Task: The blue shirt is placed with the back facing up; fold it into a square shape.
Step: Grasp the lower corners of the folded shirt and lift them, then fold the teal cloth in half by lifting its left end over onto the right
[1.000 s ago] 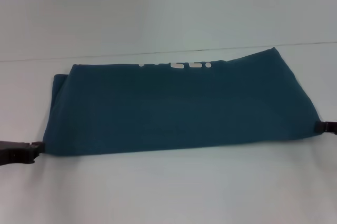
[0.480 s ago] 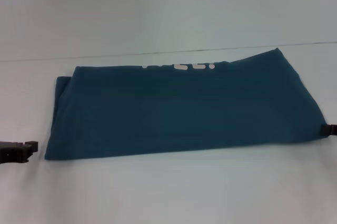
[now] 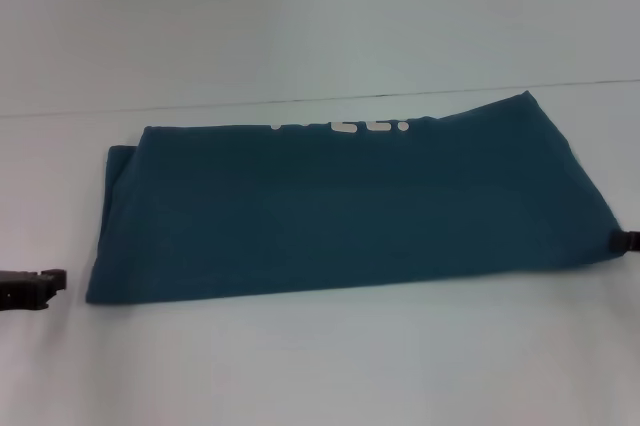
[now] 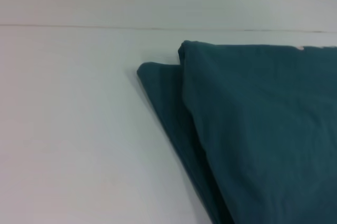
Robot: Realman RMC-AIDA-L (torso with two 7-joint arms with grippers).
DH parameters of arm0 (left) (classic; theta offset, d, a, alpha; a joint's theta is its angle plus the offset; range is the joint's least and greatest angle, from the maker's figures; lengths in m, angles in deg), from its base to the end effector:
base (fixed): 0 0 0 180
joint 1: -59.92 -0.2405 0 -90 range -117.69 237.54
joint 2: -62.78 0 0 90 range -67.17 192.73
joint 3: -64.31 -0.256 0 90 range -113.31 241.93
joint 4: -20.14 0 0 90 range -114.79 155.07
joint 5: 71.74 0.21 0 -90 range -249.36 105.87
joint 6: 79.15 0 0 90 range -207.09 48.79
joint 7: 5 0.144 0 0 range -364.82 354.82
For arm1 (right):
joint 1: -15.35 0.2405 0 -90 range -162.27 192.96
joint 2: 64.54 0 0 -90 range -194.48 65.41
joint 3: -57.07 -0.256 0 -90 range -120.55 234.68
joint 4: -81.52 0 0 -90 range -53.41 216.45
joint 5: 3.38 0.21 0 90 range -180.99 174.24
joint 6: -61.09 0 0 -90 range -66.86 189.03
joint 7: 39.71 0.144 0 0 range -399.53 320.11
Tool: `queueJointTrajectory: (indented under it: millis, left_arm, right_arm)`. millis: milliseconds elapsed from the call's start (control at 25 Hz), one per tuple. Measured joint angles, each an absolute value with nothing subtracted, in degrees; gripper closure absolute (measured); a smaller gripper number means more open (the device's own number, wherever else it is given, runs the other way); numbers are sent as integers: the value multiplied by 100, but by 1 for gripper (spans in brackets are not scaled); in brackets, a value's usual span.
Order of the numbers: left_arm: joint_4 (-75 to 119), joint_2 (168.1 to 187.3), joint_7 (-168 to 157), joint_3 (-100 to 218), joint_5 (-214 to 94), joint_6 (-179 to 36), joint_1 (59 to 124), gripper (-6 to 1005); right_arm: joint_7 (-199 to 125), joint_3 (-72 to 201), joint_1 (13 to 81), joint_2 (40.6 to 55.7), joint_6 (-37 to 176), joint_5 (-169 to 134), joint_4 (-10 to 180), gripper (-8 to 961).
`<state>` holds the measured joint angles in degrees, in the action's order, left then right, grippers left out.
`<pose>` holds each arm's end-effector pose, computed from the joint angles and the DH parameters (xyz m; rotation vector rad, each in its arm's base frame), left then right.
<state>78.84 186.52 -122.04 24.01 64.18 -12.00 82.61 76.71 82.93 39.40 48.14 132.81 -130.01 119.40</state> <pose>-0.3322 0.3398 0.0394 -2.1390 -1.2421 -0.1948 0.3833 0.3233 0.0773 -1.9277 1.5670 0.5152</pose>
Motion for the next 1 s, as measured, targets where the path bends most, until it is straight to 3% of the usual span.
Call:
queueJointTrajectory:
  millis: [240, 440, 680, 760, 1000]
  left_arm:
    - [7911, 18633, -12327, 2539, 6379, -1132, 8285, 998]
    - [7954, 18614, -12379, 2776, 6364, -918, 8336, 884]
    - [8005, 18570, -12643, 3025, 6280, -518, 8385, 725]
    - [8008, 18553, -12676, 3081, 6195, -314, 8388, 677]
    - [8009, 18536, -13015, 3252, 6029, 189, 8366, 533]
  right_arm:
    - [7397, 7995, 3940, 4811, 13549, -12993, 11983, 950]
    - [7033, 7551, 3922, 4803, 13710, -12811, 11994, 825]
    - [6558, 7521, 3970, 4817, 13902, -12444, 11963, 589]
    - [6508, 7541, 4069, 4819, 13888, -12419, 11952, 329]
    - [6559, 7723, 4451, 4821, 13749, -12444, 11936, 128]
